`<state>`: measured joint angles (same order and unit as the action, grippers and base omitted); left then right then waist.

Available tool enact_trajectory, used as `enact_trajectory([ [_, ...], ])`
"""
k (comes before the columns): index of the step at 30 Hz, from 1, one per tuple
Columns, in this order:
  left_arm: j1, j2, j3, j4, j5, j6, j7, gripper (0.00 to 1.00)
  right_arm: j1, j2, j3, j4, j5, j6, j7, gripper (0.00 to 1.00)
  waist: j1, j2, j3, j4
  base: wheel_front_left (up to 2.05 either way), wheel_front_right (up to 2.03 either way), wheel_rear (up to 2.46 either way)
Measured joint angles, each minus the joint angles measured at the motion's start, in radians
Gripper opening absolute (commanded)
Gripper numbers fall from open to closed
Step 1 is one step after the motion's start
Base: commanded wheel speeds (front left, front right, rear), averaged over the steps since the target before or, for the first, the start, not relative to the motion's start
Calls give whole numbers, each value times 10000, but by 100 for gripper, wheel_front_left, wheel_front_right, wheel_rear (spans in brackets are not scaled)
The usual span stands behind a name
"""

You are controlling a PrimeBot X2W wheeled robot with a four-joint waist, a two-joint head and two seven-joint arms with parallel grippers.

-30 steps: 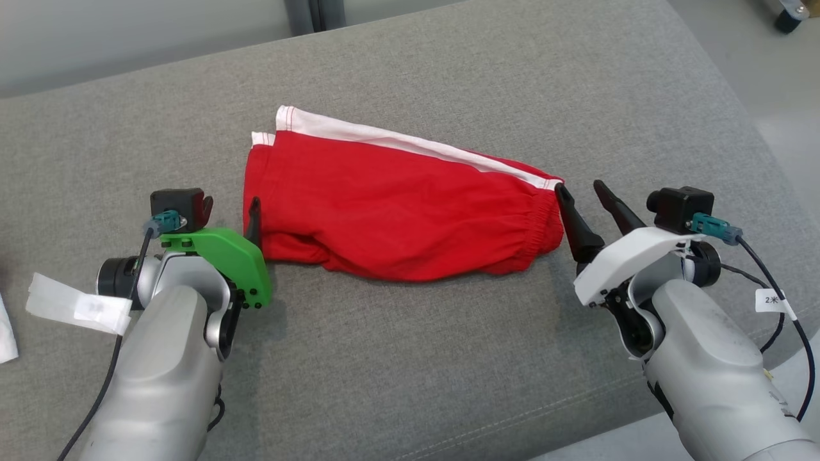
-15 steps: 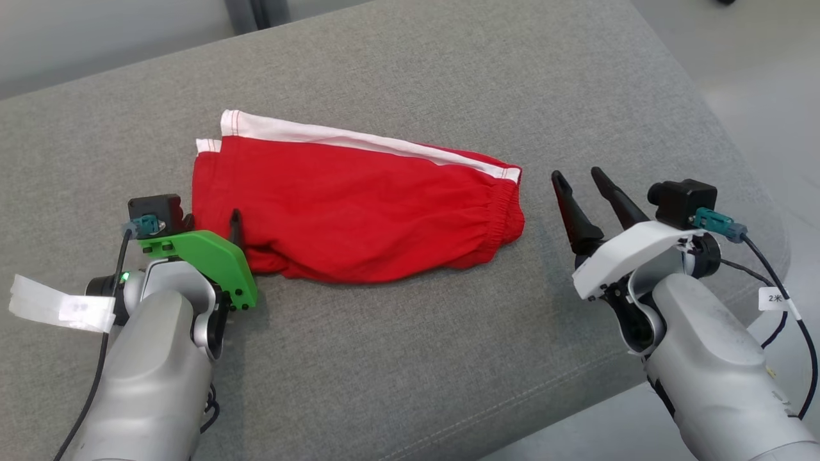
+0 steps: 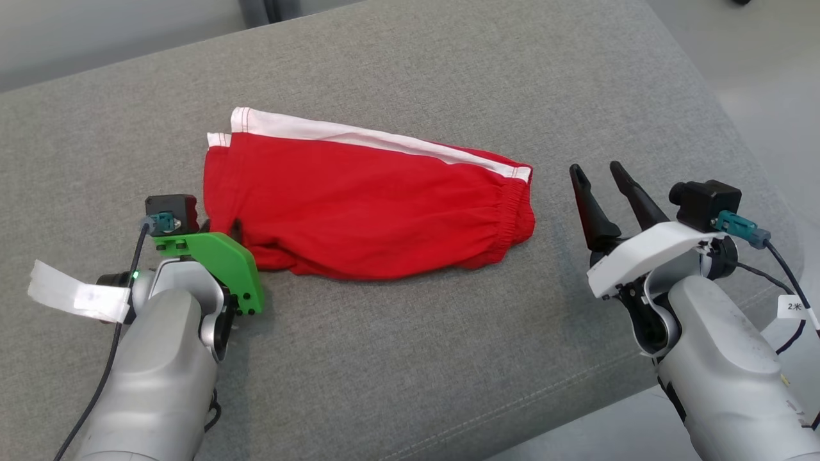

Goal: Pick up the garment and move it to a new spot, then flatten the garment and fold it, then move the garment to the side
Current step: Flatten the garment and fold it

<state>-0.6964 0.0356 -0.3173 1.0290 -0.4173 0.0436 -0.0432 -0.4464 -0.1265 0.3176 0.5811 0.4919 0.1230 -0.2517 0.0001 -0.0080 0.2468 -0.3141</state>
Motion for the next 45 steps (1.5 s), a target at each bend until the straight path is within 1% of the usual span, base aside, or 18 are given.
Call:
enact_trajectory([
  [3,1,-86,-230,27,25,-257,100,0,129,-4,-48,-35,-19,0,0,100,0,0,-48,91,0,0,0],
  [6,8,-115,-378,-8,21,-401,58,0,230,-19,-148,-109,-38,0,0,100,0,0,-99,187,0,0,0],
  [11,187,-127,-464,-190,-44,-535,-359,0,336,-63,-284,-173,-77,0,0,100,0,0,-205,389,0,0,0],
  [15,605,-127,-813,-681,-535,-846,-679,0,738,-69,-451,-151,-69,0,0,100,0,0,-319,624,0,0,0],
  [19,1063,-121,-1231,-1248,-1080,-1135,-1007,0,1085,-6,-798,-105,174,-12,0,100,0,0,-466,931,0,0,0],
  [22,1482,-119,-1553,-1697,-1440,-1185,-1252,0,1231,-4,-1057,-29,364,-67,0,100,0,0,-597,1193,0,0,0],
  [28,2311,-107,-2263,-2445,-1975,-1225,-1486,0,1716,188,-1707,244,1246,-104,0,100,0,0,-904,1777,0,0,0],
  [33,2845,-92,-2819,-3007,-2123,-1223,-1530,0,1943,215,-1753,502,1344,-102,2,100,0,0,-1197,2281,0,0,0],
  [35,3030,-90,-2982,-3158,-2251,-1206,-1544,0,1951,196,-1620,535,1336,-102,71,100,0,0,-1322,2470,0,0,0],
  [41,3629,-59,-3064,-3488,-2500,-746,-1595,0,1953,165,-1158,754,1095,-102,514,100,0,0,-1677,2921,0,0,0],
  [43,3752,-40,-3118,-3641,-2525,-681,-1615,0,1951,207,-1154,807,1095,-111,606,100,0,0,-1766,3018,0,0,0],
  [44,3794,-33,-3170,-3699,-2546,-612,-1615,25,1950,221,-1160,840,1097,-157,639,100,0,0,-1799,3055,0,0,0],
  [45,3839,-25,-3237,-3762,-2562,-575,-1616,37,1946,224,-1158,890,1097,-207,698,100,-1,0,-1826,3085,0,0,0],
])
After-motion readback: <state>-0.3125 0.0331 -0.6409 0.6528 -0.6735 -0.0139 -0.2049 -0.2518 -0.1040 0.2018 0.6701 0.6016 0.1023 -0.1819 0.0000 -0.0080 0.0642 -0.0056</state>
